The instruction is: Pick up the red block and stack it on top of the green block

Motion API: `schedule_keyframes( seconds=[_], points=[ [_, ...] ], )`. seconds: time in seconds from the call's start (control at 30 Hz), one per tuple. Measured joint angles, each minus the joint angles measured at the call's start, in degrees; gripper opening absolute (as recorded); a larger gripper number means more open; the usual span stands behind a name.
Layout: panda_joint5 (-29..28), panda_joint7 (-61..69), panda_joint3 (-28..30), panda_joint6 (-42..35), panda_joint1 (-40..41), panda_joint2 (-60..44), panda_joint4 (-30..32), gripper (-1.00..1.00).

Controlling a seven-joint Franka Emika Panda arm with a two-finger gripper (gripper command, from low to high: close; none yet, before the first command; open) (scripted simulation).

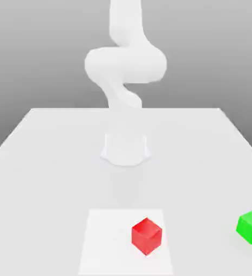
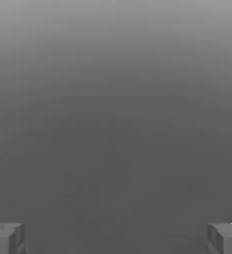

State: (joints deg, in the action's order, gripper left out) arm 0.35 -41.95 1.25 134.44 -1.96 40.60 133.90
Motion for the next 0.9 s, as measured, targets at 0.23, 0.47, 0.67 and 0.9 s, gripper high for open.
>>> schedule_keyframes(
  seconds=[0.23, 0.47, 0.67, 0.9],
  points=[
    [1.37, 11.29, 3.06, 7.45, -5.11, -14.93, 5.99, 0.00],
    [2.78, 22.36, 4.38, 14.76, -8.58, -29.51, 11.84, 0.00],
    [1.98, 30.40, 4.13, 21.07, -10.24, -41.87, 16.88, 0.00],
    [3.38, 34.23, 2.12, 32.02, -8.78, -56.27, 16.89, 0.00]
  ],
)
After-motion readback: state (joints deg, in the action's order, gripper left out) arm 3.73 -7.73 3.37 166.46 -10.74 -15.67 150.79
